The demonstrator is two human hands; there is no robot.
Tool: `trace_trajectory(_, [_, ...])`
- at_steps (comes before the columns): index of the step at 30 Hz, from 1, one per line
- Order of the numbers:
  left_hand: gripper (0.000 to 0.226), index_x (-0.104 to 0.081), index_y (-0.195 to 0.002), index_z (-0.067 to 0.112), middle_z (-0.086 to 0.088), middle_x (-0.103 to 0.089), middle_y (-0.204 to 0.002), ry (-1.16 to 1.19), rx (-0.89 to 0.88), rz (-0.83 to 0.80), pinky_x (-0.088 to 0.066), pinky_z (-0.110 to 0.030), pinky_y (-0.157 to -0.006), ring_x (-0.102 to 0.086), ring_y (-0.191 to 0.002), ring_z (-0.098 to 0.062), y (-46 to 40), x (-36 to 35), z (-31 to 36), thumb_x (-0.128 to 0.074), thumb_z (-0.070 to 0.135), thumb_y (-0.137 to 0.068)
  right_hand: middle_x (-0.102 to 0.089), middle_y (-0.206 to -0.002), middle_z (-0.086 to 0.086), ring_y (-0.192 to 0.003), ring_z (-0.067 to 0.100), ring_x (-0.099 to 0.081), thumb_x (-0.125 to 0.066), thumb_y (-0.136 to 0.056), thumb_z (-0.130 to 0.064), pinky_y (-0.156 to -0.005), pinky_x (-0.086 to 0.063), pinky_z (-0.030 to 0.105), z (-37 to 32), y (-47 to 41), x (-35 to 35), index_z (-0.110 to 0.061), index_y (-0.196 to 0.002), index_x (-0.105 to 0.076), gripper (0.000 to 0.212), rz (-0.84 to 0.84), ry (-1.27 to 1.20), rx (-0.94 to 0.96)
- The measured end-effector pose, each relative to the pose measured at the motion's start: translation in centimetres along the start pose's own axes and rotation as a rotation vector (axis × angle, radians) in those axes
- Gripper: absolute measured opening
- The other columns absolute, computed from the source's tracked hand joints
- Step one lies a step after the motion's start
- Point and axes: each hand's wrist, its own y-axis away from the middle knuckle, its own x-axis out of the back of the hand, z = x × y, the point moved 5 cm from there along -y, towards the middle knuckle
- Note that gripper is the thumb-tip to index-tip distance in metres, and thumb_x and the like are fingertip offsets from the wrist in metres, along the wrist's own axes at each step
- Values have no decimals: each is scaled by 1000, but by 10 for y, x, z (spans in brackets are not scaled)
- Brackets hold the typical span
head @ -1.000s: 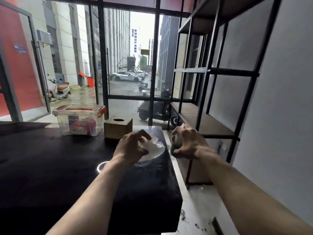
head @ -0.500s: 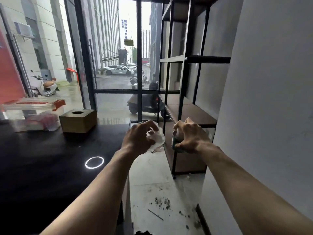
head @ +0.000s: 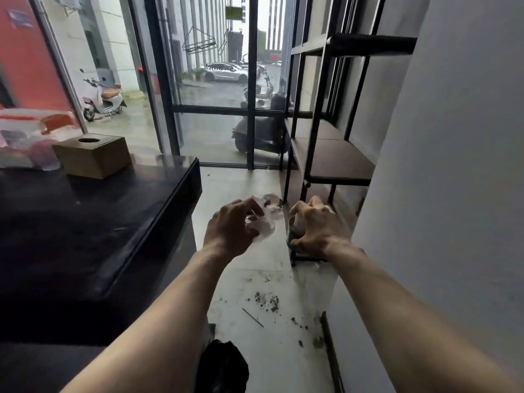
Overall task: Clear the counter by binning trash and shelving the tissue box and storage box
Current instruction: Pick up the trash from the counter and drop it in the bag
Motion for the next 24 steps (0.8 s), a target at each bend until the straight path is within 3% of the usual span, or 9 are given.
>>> trace_trajectory(2, [40, -67, -101, 37, 11, -71, -103, -3, 43, -11, -49, -30, -72, -67, -88, -19, -2, -13, -20, -71, 11, -72, -51, -123, 11, -116, 37, -57, -83, -69, -32, -96, -55, 44, -1, -11, -22, -24, -130, -56, 67, -56, -8, 9])
trace_trajectory(7, [36, -67, -103, 35, 9, -71, -105, -16, 124, 27, -53, -32, -72, -68, -91, -22, -12, -36, -80, -69, 13, -75, -49, -130, 9, -118, 35, -56, -81, -73, -30, -93, -56, 48, -19, -42, -86, -25, -131, -58, 63, -107, -16, 55])
trace_trajectory(14, [32, -66, -103, 33, 6, -72, -107, -79, 270, 30, -59, -39, -78, -71, -94, -25, -4, -82, -168, -73, 13, -79, -49, -124, 10, -114, 36, -56, -81, -75, -26, -89, -56, 45, -40, -78, -189, -22, -133, -57, 63, -201, -41, 111])
trace_trajectory(19, [29, -66, -103, 33, 4, -71, -106, -124, 392, -34, -59, -40, -77, -71, -95, -27, 14, -126, -219, -73, 17, -80, -48, -122, 11, -110, 38, -57, -75, -80, -24, -75, -50, 38, -36, -91, -265, -22, -132, -56, 55, -265, -77, 131])
trace_trajectory(24, [25, -67, -102, 34, 4, -71, -105, -153, 556, -63, -58, -40, -77, -70, -94, -26, 42, -176, -270, -71, 20, -81, -48, -125, 12, -112, 38, -55, -74, -80, -24, -82, -52, 43, -22, -90, -352, -20, -130, -57, 53, -378, -112, 173])
